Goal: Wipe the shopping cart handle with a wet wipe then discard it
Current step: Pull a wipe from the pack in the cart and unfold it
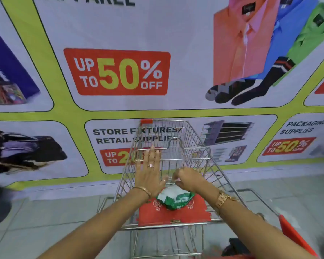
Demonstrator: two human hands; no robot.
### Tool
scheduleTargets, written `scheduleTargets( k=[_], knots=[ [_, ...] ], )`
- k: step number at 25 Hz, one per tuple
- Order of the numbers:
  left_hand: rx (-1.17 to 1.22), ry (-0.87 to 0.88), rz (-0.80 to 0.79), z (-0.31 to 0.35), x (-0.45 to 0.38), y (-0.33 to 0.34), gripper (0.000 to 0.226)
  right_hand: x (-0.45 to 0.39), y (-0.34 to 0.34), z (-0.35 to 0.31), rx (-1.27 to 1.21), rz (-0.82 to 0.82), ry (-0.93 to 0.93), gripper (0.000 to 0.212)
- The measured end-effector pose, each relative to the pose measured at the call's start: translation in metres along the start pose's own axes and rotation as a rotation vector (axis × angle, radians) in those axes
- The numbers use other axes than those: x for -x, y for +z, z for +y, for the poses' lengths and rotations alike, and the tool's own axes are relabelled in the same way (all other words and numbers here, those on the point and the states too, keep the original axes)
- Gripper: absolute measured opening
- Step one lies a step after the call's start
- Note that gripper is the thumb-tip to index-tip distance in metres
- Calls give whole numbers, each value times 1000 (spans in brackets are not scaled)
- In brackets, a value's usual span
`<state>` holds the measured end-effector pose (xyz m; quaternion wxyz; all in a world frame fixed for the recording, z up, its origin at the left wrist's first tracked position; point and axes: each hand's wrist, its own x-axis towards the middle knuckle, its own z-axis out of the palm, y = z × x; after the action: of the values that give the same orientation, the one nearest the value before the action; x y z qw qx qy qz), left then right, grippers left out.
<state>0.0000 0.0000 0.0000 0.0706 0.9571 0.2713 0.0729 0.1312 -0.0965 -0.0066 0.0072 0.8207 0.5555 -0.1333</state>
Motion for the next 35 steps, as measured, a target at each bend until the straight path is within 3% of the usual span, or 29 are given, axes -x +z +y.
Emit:
scheduleTargets(
  k=[2,4,9,12,17,22,26,31,35],
  knots=[
    [20,8,-298,-4,1,16,90,-10,15,0,46,-85,-4,24],
    [-37,57,-487,-13,1,31,89,-17,30,2,120,-179,5,24],
    [-138,110,-812,-22,3,60,92,-29,56,3,143,-323,-2,29],
    [-169,167,-942,-19,6,66,90,-29,61,0,123,-375,-27,17],
    [-194,239,-1087,-14,8,76,86,-31,64,-2,118,-386,-39,14],
    [-220,242,-1111,-18,5,78,89,-31,62,-2,140,-375,-82,13],
    [-226,242,-1119,-18,6,77,89,-35,66,14,-93,-313,-26,26],
    [-225,236,-1103,-18,5,75,87,-27,53,28,-383,-131,93,23],
    [-114,172,-1107,-15,5,58,80,-15,35,35,-906,19,330,30]
  ],
)
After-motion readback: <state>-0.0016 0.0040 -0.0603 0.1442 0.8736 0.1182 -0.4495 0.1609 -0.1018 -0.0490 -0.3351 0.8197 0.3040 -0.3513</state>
